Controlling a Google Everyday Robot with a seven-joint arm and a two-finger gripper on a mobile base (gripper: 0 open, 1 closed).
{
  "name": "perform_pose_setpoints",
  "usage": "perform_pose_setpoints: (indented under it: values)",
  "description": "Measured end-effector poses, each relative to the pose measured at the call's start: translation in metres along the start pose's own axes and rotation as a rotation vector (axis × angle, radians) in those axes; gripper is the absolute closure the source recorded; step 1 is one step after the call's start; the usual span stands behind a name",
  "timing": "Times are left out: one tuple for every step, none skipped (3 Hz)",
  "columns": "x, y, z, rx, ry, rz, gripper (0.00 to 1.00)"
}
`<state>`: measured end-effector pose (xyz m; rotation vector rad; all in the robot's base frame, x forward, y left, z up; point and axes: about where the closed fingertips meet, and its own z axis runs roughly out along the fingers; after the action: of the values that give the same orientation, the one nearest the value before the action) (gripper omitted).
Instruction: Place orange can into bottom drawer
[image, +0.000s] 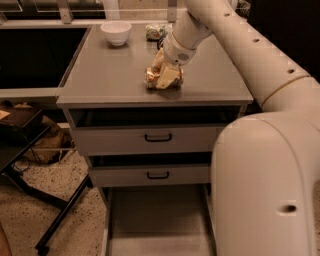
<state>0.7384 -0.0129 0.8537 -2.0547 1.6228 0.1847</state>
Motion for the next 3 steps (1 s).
perform_pose_setpoints:
  values:
    - [-0.011, 0.017, -0.064, 0.157, 0.004, 0.008, 1.0]
    - [-0.055, 0.05, -0.14, 0.34, -0.043, -0.038, 1.0]
    - [-0.121, 0.097, -0.165, 0.433, -0.163, -0.119, 1.0]
